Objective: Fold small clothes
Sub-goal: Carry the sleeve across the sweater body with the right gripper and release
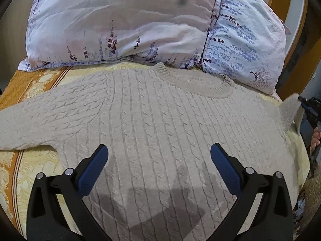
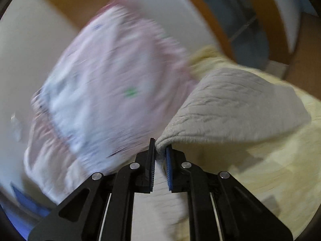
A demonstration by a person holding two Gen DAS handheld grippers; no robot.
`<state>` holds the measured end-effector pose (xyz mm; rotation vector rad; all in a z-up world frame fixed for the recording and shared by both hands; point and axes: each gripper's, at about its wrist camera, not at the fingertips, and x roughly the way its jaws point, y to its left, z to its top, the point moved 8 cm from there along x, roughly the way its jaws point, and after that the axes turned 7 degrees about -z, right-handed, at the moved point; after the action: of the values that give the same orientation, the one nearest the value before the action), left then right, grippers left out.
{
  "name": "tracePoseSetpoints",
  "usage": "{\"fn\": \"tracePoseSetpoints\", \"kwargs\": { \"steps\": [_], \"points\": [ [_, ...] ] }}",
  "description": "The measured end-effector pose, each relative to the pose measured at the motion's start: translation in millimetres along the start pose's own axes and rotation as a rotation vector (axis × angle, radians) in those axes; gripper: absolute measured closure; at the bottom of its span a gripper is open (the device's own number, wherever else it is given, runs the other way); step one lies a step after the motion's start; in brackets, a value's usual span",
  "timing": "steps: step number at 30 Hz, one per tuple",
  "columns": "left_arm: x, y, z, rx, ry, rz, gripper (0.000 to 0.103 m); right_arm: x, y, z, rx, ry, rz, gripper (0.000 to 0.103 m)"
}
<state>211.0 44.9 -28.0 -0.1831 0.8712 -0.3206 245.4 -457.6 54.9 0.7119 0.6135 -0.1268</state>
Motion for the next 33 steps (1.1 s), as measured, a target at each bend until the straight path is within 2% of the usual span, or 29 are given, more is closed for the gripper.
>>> {"fn": "tracePoseSetpoints", "kwargs": {
  "steps": [4, 7, 10, 13, 14, 15, 16, 17, 18, 21, 26, 28, 33],
  "points": [
    [-2, 1, 2, -0.027, -0.02, -0.026, 0.002, 12, 59, -41, -0.087, 0.096, 0.118, 0.093],
    [-4, 0, 4, -0.045, -0.033, -0.055, 0.002, 30, 90, -94, -0.15, 0.225, 0.169, 0.093],
    [-5, -2, 4, -0.05, -0.035, -0.071, 0.002, 46, 101, -136, -0.195, 0.33, 0.156, 0.093],
    [-7, -5, 5, -0.041, -0.042, -0.075, 0.002, 59, 102, -163, -0.248, 0.387, 0.112, 0.09],
    [-8, -7, 5, -0.036, -0.044, -0.077, 0.002, 59, 100, -166, -0.238, 0.399, 0.11, 0.084],
    [-8, -7, 5, -0.033, -0.045, -0.077, 0.002, 57, 97, -167, -0.22, 0.412, 0.119, 0.073],
    [-8, -8, 6, -0.029, -0.046, -0.078, 0.002, 54, 94, -167, -0.194, 0.421, 0.134, 0.066],
    [-9, -10, 6, -0.025, -0.047, -0.081, 0.002, 51, 90, -163, -0.156, 0.42, 0.148, 0.052],
    [-9, -11, 7, -0.024, -0.047, -0.084, 0.002, 46, 87, -159, -0.123, 0.41, 0.153, 0.046],
    [-7, -13, 7, -0.024, -0.047, -0.095, 0.002, 37, 70, -139, -0.022, 0.362, 0.158, 0.046],
    [-6, -16, 7, -0.026, -0.044, -0.112, 0.002, 40, 25, -110, 0.153, 0.317, 0.09, 0.046],
    [-6, -17, 7, -0.021, -0.044, -0.111, 0.002, 45, 19, -105, 0.191, 0.303, 0.066, 0.046],
    [-9, -12, 9, -0.026, -0.048, -0.108, 0.002, 42, -8, -90, 0.205, 0.226, -0.1, 0.049]
  ]
}}
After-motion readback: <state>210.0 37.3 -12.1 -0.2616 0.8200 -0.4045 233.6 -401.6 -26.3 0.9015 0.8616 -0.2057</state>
